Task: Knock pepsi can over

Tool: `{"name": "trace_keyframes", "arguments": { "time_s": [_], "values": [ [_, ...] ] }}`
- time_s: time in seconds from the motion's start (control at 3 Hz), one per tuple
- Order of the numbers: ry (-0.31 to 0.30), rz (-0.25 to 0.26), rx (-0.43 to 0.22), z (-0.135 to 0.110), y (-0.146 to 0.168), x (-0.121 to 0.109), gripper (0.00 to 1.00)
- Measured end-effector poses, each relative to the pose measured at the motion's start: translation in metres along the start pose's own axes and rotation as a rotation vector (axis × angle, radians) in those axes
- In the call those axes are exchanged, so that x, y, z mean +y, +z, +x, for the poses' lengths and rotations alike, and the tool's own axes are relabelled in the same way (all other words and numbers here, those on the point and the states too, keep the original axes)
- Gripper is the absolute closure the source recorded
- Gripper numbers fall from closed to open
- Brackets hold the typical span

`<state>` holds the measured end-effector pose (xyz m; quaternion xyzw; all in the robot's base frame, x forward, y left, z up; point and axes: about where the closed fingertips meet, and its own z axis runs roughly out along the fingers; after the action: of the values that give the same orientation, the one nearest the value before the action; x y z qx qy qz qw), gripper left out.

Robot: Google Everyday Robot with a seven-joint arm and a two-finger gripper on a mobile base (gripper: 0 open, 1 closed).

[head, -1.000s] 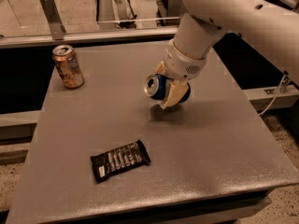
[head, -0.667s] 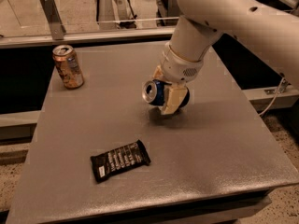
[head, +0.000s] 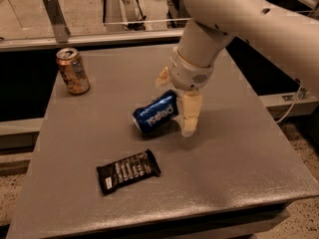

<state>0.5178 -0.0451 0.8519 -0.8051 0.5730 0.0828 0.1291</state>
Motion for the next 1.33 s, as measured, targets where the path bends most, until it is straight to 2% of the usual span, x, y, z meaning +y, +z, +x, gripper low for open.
{"name": "trace_keyframes", "arguments": {
  "time_s": [1.0,1.33],
  "values": [
    [0.026,0.002,-0.022,-0.0003,0.0019,0.0090,0.00],
    [0.056,0.012,-0.056,0.0078,-0.0014,0.0073,0.00]
  ]
}}
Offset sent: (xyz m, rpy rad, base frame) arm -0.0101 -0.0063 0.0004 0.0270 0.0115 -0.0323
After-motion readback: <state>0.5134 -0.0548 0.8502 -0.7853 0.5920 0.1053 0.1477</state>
